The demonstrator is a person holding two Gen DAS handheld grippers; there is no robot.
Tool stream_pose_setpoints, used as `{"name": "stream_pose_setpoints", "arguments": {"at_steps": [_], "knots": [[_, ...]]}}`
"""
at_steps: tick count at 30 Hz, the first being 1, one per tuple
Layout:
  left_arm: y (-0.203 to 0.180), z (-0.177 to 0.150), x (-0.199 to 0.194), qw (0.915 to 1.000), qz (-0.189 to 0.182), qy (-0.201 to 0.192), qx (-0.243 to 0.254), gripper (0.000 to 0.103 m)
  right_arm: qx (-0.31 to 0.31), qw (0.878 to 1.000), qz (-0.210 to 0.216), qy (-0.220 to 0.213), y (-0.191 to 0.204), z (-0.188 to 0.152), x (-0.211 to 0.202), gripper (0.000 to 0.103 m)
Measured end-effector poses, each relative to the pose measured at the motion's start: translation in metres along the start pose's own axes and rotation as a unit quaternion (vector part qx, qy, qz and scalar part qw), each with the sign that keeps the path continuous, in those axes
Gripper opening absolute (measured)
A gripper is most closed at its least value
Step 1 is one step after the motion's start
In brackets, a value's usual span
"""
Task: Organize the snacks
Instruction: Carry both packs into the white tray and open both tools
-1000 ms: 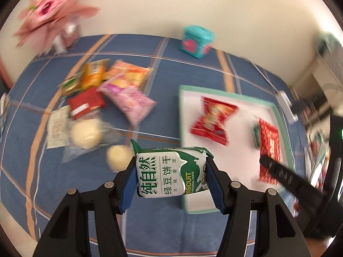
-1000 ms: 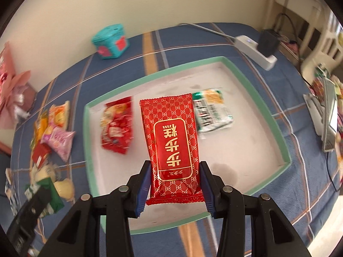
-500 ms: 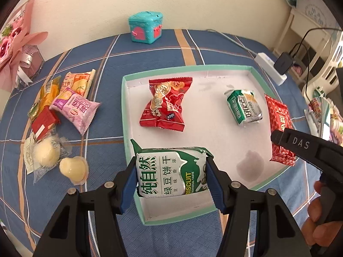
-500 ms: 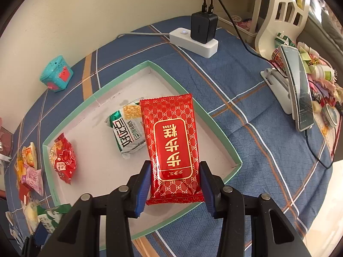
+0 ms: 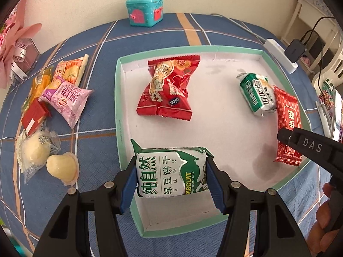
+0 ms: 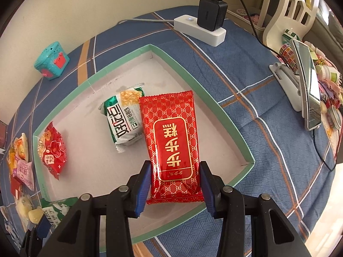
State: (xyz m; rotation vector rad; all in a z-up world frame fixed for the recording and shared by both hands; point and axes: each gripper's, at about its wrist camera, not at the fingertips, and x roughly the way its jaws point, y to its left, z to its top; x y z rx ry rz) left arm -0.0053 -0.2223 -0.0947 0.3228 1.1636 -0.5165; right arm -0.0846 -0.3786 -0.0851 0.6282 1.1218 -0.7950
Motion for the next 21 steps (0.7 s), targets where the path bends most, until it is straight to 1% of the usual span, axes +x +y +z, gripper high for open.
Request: {"name": "stream_pose_setpoints", "arguments": {"at_steps": [7, 8, 13, 16, 18, 21], "knots": [[0.002, 0.001, 0.003, 1.0, -0.004, 0.006, -0.001, 0.062, 0.004, 1.0, 0.001, 0.015, -0.001, 0.0, 0.011, 0.046], [0.002, 0.001, 0.004, 1.0, -0.005, 0.007, -0.001, 0.062, 0.005, 1.0, 0.003, 0.015, -0.002, 0.001, 0.011, 0.048], [0.003, 0.002, 0.007, 0.9998, -0.009, 0.015, -0.003, 0.066, 0.021, 1.0, 0.009, 0.022, -0.007, 0.003, 0.014, 0.049], [0.003, 0.002, 0.007, 0.9998, -0.009, 0.015, -0.003, 0.07, 0.022, 0.999, 0.011, 0.028, -0.008, 0.003, 0.015, 0.052], [0.003, 0.002, 0.006, 0.9998, -0.014, 0.016, -0.005, 0.074, 0.021, 0.999, 0.011, 0.028, -0.008, 0.002, 0.014, 0.058], [0.001, 0.003, 0.001, 0.9997, -0.019, 0.013, -0.002, 0.075, 0.014, 1.0, 0.009, 0.022, -0.007, 0.003, 0.011, 0.061]]}}
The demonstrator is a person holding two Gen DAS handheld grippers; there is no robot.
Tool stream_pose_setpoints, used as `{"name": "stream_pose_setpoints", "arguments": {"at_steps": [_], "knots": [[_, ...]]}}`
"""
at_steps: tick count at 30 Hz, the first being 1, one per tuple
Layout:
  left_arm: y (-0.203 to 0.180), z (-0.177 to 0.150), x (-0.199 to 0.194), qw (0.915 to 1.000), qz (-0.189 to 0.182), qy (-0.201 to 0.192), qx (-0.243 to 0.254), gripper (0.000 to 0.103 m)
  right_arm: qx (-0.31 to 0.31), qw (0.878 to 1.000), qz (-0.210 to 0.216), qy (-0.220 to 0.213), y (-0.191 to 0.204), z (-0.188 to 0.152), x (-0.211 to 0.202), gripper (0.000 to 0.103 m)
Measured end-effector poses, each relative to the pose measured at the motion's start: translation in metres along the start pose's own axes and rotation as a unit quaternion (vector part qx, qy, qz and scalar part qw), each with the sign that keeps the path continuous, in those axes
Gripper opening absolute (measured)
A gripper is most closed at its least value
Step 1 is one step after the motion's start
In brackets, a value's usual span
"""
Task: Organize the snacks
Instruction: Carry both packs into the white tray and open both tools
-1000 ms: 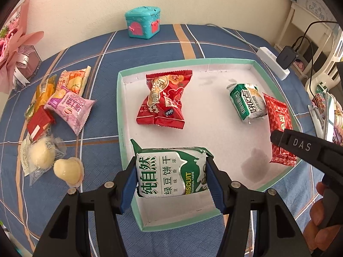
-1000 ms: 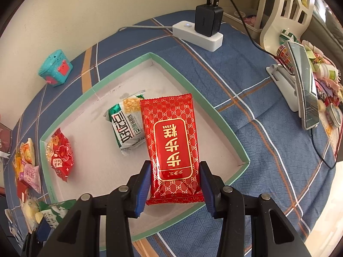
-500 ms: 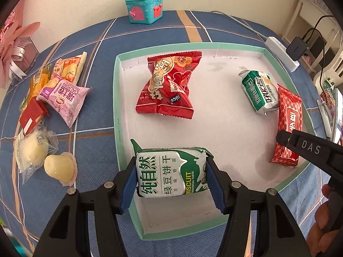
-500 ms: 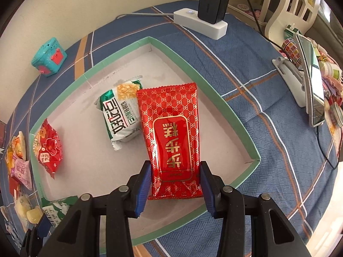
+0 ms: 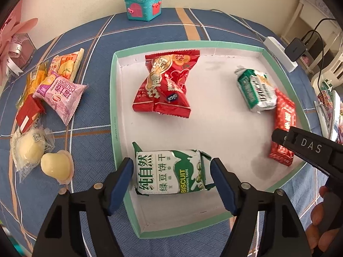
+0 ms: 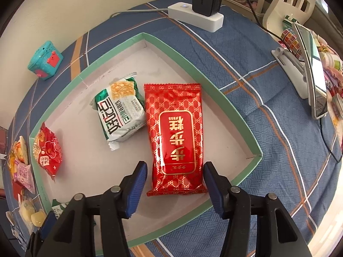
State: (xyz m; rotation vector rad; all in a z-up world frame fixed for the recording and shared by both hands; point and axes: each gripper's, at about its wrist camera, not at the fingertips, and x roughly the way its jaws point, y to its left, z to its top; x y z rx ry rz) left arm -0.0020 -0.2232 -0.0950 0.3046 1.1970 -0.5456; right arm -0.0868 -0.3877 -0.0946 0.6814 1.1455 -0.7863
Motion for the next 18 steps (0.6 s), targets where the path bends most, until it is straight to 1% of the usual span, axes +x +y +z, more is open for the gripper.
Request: {"name": "stream_pose_setpoints", "arguments": {"at_steps": [1, 2, 3, 4, 7, 11, 13, 18], "knots": [[-0.001, 0.001, -0.003, 1.0, -0.002, -0.003, 0.002, 0.076, -0.002, 1.0, 0.0, -0.004, 0.001, 0.0, -0.002, 0.063], [-0.002, 0.002, -0.006, 1.0, -0.004, -0.008, 0.004, 0.077, -0.003, 1.0, 0.0, -0.008, 0.001, 0.001, -0.005, 0.065], [-0.004, 0.002, -0.009, 0.9999, -0.007, -0.013, 0.006, 0.081, -0.005, 1.0, 0.001, -0.012, 0.002, 0.001, -0.009, 0.065], [-0.004, 0.003, -0.012, 0.9998, -0.01, -0.017, 0.006, 0.082, -0.006, 1.0, 0.002, -0.017, 0.002, 0.001, -0.013, 0.065], [-0.003, 0.005, -0.023, 0.9995, -0.017, -0.027, 0.002, 0.083, -0.01, 0.999, 0.005, -0.034, 0.004, 0.002, -0.025, 0.066], [0.006, 0.01, -0.035, 0.9989, -0.024, -0.037, -0.017, 0.083, -0.015, 0.998, 0.009, -0.053, 0.004, 0.003, -0.04, 0.066], [0.015, 0.011, -0.04, 0.9984, -0.02, -0.042, -0.032, 0.083, -0.017, 0.998, 0.01, -0.059, 0.004, 0.004, -0.046, 0.066], [0.049, 0.012, -0.046, 0.9943, 0.013, -0.05, -0.093, 0.083, -0.026, 0.998, 0.012, -0.059, 0.007, 0.002, -0.049, 0.066]]}}
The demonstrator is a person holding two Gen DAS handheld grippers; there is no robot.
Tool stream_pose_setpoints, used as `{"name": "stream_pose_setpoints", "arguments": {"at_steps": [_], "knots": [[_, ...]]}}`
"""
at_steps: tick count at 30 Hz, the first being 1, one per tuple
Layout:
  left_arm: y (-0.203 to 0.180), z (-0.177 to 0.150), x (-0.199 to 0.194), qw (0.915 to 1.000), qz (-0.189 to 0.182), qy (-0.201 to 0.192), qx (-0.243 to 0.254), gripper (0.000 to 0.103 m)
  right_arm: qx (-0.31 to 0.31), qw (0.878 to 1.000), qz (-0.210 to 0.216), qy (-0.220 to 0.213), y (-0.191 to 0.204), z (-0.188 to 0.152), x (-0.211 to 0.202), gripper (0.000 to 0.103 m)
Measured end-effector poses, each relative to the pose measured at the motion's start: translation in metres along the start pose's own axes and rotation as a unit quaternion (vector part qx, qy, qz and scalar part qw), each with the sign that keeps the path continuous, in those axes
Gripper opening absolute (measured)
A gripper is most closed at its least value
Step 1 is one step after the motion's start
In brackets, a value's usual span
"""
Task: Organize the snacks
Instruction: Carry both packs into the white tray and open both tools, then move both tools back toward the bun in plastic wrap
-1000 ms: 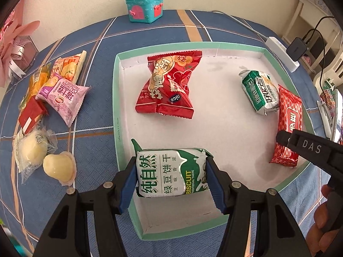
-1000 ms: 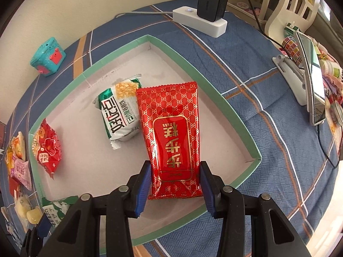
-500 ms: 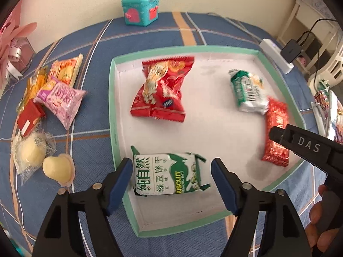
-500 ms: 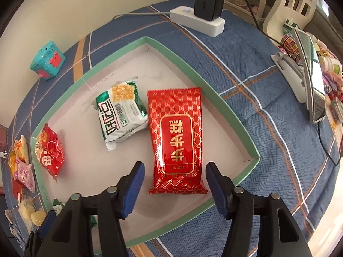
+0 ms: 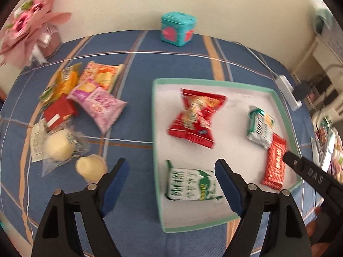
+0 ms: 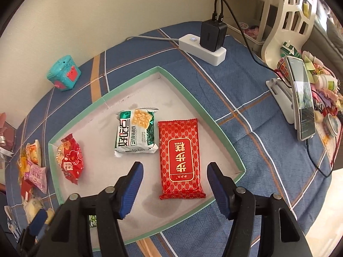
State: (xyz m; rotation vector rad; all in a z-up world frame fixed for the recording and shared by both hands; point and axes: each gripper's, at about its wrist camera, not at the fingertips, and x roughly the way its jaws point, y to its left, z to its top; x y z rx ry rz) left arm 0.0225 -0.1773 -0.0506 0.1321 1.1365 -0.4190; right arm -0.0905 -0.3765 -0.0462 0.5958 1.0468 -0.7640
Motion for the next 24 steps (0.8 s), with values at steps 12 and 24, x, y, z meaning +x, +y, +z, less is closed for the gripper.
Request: {"name": "stream_pose_setpoints", "arguments": {"at_steps": [12, 24], "knots": [[0.074, 0.009, -0.004, 0.993, 0.055, 0.01, -0.104, 0.083, -0.067, 0.998, 0.01, 0.006, 0.039, -0.014, 0.0, 0.066], [0.081, 0.005, 0.006, 0.9905, 0.06, 0.032, -0.12, 0.095, -0.08, 0.997, 0.006, 0.015, 0.046, -0.017, 0.006, 0.081]]}}
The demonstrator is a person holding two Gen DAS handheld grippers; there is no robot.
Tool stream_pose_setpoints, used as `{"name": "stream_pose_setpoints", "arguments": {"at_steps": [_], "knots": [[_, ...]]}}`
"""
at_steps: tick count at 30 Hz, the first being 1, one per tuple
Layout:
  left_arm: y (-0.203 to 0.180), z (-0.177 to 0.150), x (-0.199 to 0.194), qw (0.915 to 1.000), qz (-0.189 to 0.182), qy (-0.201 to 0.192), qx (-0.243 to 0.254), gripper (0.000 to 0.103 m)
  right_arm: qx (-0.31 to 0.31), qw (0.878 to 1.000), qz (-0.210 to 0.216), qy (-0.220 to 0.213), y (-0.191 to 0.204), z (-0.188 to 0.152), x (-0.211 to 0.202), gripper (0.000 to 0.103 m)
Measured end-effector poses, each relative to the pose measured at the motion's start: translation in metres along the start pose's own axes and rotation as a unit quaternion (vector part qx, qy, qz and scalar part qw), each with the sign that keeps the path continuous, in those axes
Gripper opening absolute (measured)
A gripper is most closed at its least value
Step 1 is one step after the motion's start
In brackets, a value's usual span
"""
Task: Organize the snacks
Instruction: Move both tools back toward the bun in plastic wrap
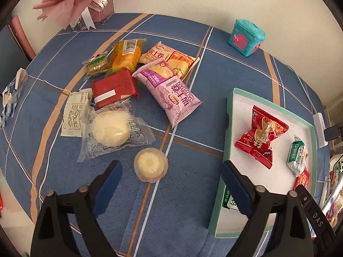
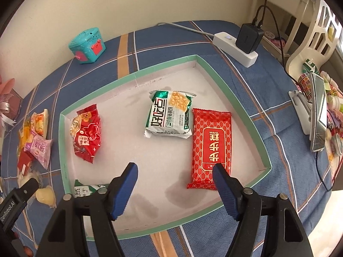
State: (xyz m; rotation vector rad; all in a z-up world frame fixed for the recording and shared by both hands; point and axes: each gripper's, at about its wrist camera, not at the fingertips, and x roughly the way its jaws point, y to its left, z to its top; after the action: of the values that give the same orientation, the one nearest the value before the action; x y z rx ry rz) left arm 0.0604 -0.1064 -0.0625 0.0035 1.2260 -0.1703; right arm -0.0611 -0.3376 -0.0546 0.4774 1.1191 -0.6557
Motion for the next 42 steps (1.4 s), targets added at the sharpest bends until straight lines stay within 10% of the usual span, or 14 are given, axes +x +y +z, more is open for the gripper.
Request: {"name": "stream_pose_setpoints", "arguments": {"at_steps": [7, 20, 42], "knots": [[0.002, 0.001, 0.0, 1.0, -0.001, -0.006, -0.005, 0.096, -0.005, 1.0, -0.002, -0.008, 0.001, 0.0, 0.0, 0.103], [0.03, 0.01, -0.003, 0.9987, -0.033, -0.007, -0.039, 0.098, 0.0, 0.999, 0.042, -0.016, 0.01, -0.003, -0.004, 0.103], [0.137, 0.036, 0.0, 0.9944, 0.016, -0.008, -0.104, 0.098, -0.078, 0.988, 0.127, -0.045, 0.102, -0.018, -0.024, 0.103]]}}
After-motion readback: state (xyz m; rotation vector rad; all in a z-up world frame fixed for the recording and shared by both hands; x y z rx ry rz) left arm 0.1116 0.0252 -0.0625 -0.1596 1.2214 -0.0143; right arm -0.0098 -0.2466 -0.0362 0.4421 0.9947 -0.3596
